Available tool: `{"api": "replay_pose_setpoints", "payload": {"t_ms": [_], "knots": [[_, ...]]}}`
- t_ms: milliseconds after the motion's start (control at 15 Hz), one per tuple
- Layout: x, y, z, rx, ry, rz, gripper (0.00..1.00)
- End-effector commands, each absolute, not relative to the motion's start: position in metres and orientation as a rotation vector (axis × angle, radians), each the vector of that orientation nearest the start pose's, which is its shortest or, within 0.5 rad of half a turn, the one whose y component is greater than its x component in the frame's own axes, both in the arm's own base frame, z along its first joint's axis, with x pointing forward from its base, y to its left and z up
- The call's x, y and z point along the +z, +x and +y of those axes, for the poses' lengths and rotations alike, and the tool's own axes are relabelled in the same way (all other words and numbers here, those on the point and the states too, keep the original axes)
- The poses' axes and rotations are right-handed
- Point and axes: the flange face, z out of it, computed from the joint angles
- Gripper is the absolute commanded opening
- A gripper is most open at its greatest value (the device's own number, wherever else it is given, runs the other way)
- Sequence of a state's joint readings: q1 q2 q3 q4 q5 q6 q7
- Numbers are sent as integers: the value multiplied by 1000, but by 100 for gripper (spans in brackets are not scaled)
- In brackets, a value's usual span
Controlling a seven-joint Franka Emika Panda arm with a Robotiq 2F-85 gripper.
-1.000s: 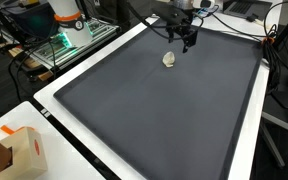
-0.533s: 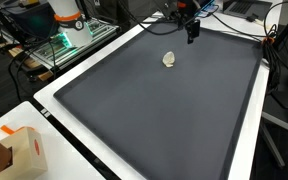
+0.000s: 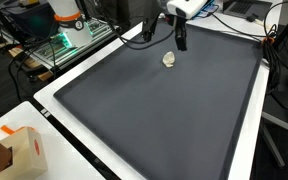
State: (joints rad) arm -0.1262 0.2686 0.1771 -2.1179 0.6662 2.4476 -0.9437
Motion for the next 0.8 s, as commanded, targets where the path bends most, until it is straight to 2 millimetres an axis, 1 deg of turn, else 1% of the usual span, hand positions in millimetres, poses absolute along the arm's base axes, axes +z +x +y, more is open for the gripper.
{"api": "replay_pose_setpoints", "payload": {"t_ms": [0, 333, 533, 733], "knots": [[272, 561, -4, -400, -2561, -384, 100], [235, 541, -40, -432, -2431, -41, 100], [211, 529, -53, -413, -2376, 82, 100], [190, 519, -61, -358, -2319, 165, 100]]}}
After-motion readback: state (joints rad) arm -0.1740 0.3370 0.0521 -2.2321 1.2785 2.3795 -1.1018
